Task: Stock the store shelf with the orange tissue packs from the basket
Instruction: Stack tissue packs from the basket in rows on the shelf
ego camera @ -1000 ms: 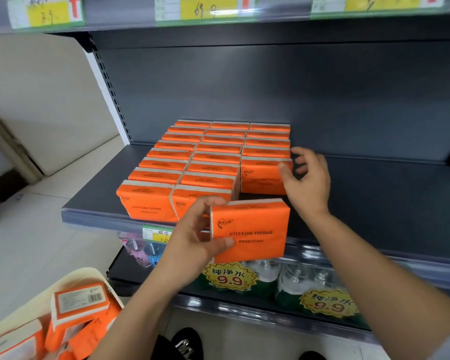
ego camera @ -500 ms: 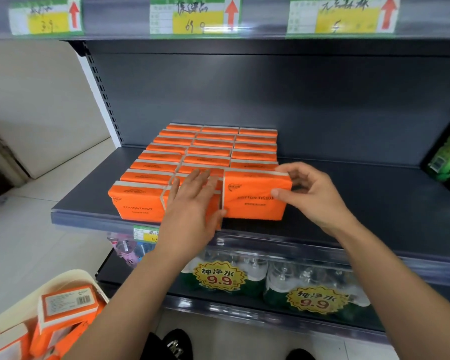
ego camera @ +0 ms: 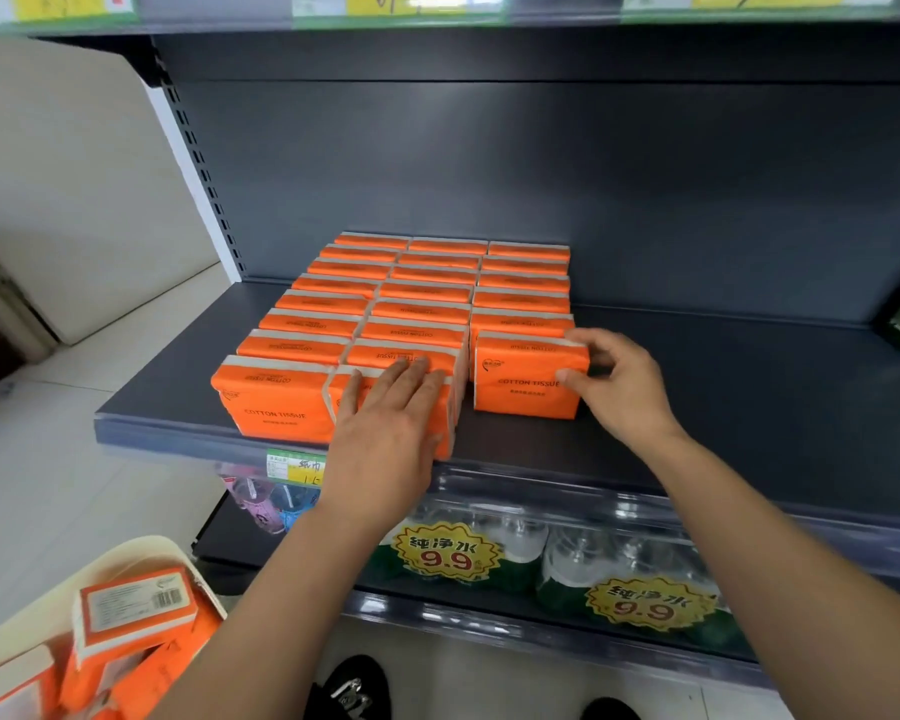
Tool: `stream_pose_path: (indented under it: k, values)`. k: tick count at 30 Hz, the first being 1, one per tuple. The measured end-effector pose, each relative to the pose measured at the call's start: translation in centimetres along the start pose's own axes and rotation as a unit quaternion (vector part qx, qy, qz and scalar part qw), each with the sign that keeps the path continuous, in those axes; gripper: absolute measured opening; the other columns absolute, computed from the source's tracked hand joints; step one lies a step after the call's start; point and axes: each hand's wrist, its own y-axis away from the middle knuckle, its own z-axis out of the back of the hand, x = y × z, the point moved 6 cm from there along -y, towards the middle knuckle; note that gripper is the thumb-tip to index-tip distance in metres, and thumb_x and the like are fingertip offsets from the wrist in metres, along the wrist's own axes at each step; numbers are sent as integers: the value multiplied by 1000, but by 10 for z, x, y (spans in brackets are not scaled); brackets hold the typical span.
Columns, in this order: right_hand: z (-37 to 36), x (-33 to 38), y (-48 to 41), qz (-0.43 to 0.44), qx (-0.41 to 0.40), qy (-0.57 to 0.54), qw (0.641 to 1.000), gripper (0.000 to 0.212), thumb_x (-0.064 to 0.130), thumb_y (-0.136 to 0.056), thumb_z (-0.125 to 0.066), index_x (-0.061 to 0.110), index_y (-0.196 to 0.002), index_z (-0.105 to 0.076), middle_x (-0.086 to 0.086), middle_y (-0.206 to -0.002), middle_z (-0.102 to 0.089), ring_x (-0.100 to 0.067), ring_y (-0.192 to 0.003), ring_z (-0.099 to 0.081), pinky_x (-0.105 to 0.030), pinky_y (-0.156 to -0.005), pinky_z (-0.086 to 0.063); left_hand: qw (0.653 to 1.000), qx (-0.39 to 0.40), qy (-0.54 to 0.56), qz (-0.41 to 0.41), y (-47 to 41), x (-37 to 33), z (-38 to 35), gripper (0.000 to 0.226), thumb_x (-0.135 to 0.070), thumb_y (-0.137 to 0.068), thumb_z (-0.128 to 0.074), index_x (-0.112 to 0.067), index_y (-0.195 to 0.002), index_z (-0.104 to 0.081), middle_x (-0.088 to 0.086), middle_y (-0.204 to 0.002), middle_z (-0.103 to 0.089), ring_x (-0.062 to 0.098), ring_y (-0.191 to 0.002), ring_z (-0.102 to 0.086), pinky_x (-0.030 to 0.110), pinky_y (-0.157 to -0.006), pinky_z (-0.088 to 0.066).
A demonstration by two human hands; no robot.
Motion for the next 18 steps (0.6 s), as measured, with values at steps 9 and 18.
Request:
stream_pose_path:
  k: [9,18]
  values:
    - [-10,15,-1,66,-65,64,994,39,11,-75,-80,18,-112,-70,0,-108,-53,-22,-98,-60,-41,-92,-51,1000,6,14,8,-2,2,-1,57,-16,-79,-72,-14,-133,-55,5,-140,-52,26,-133,-45,55,-108,-28]
    - [-11,24,8,62,-67,135,987,47,16,-79,-76,17,-124,-62,-4,-117,-51,-22,-108,-54,-29,-93,-44,1000,0,12,0,-1,3,-3,60,-16,-77,-73,-14,-134,-53,6,-141,-51,27,-133,-44,55,-109,-26]
